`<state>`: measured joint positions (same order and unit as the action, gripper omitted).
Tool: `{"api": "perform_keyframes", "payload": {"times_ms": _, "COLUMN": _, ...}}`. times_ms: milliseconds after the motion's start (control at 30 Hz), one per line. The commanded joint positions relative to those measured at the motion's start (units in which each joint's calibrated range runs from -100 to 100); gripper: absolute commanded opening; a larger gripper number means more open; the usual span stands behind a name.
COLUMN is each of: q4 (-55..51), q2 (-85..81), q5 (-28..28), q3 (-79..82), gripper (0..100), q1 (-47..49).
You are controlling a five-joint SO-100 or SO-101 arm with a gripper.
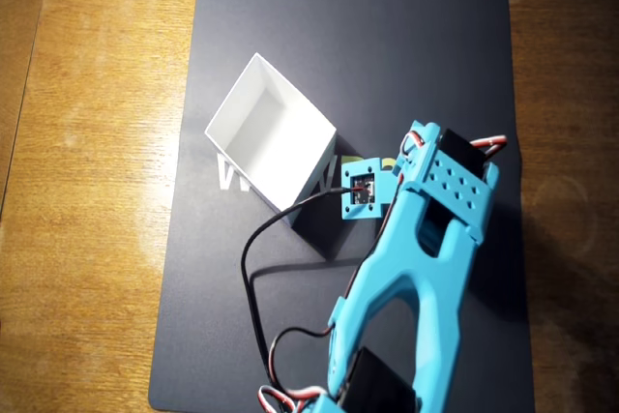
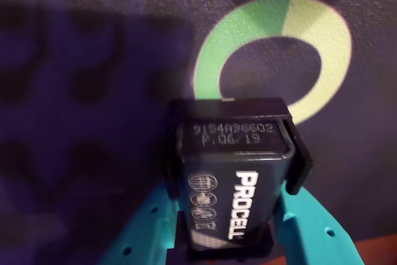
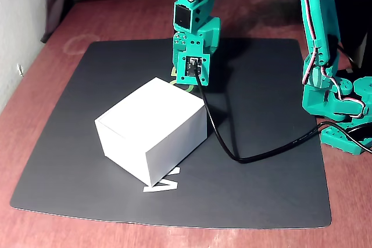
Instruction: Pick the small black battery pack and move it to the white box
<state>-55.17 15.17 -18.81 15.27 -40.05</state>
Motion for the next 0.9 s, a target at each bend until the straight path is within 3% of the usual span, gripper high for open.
{"api": "perform_keyframes", "payload": {"times_ms": 0, "q4": -0.8, "q2": -0.2, "q5": 0.1, "q3": 0.1, "gripper": 10, "q1": -0.6}}
{"api": "perform_keyframes", "payload": {"times_ms": 867, "q4": -0.8, "q2": -3.8, "q5": 0.1, "q3": 4.4, "gripper": 8, "q1": -1.1}}
